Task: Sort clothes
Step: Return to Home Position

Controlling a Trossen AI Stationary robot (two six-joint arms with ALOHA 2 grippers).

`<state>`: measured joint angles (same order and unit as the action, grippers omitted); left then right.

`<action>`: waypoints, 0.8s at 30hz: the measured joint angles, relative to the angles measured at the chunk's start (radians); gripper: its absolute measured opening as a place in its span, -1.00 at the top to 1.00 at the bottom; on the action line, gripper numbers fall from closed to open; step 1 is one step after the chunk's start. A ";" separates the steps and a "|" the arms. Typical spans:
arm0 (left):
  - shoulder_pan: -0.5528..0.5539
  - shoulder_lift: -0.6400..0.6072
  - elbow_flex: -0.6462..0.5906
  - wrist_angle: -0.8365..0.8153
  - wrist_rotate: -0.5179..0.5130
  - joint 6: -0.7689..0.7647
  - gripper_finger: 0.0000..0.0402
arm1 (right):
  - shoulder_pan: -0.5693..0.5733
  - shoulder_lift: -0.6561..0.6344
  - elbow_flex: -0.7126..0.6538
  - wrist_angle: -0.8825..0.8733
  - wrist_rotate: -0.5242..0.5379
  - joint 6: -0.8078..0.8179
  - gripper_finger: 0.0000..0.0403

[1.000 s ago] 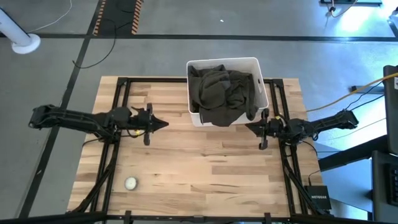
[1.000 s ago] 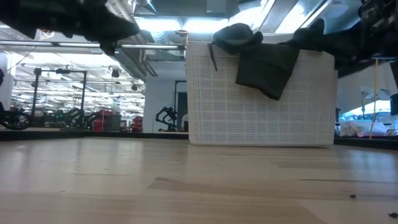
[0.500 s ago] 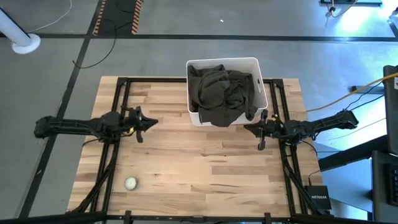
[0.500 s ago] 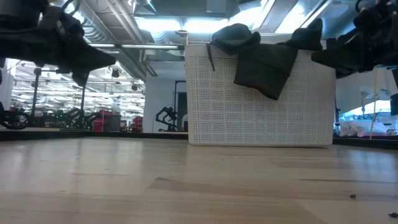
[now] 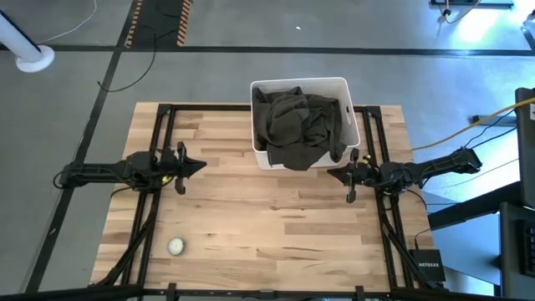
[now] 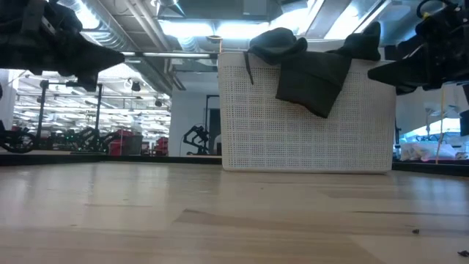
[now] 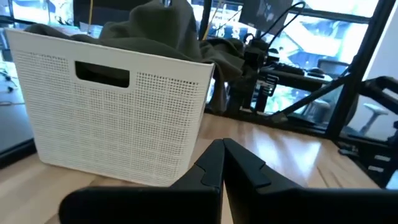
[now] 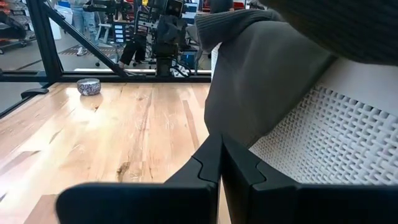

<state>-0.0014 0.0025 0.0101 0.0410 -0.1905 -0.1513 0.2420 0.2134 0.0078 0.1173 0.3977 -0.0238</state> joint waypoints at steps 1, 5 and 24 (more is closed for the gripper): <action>0.001 0.001 0.000 0.000 -0.003 0.000 1.00 | 0.000 0.000 0.000 -0.008 0.000 0.000 0.93; 0.002 0.021 0.000 -0.001 -0.003 0.054 1.00 | 0.000 0.000 0.000 -0.035 -0.010 0.000 0.93; 0.002 0.024 0.000 0.000 -0.004 0.077 1.00 | 0.000 0.000 0.000 -0.054 -0.023 -0.007 0.93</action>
<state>0.0002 0.0269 0.0097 0.0406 -0.1944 -0.0738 0.2417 0.2136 0.0078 0.0629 0.3744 -0.0307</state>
